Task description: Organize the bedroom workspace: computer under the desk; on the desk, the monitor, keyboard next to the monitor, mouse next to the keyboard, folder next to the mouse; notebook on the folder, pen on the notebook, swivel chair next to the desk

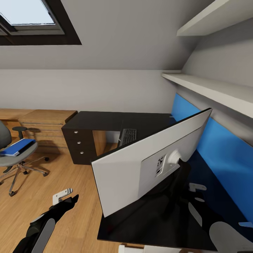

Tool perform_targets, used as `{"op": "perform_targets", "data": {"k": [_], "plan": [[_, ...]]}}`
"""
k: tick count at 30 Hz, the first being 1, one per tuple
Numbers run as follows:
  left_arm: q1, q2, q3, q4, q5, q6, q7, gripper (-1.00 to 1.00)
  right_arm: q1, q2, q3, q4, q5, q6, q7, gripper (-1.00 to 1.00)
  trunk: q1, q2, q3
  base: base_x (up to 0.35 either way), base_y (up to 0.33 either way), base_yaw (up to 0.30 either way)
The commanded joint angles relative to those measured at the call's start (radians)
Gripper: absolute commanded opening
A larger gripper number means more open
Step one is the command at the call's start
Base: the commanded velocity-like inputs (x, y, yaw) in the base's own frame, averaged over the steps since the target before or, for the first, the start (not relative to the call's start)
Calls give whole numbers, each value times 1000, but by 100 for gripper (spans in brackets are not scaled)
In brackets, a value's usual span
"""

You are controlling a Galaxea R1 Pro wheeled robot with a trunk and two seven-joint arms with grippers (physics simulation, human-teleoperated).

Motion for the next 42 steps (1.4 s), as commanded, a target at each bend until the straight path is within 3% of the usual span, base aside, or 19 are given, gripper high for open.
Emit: {"op": "perform_targets", "data": {"k": [1, 30, 31, 42], "plan": [[-1, 0, -1, -3, 11, 4, 8, 100, 0, -1, 8, 37, -10, 8, -6, 100, 4, -8, -5, 0, 0, 0], [-1, 1, -1, 0, 9, 5, 9, 100, 0, -1, 8, 37, -8, 8, -6, 100, 4, -8, -5, 18, 0, 0], [-1, 1, -1, 0, 9, 5, 9, 100, 0, -1, 8, 37, -8, 8, -6, -100, 4, -8, -5, 2, 0, 0], [-1, 1, -1, 0, 9, 5, 9, 100, 0, -1, 11, 36, -7, 8, -5, -100, 4, -8, -5, 0, 0, 0]]}}
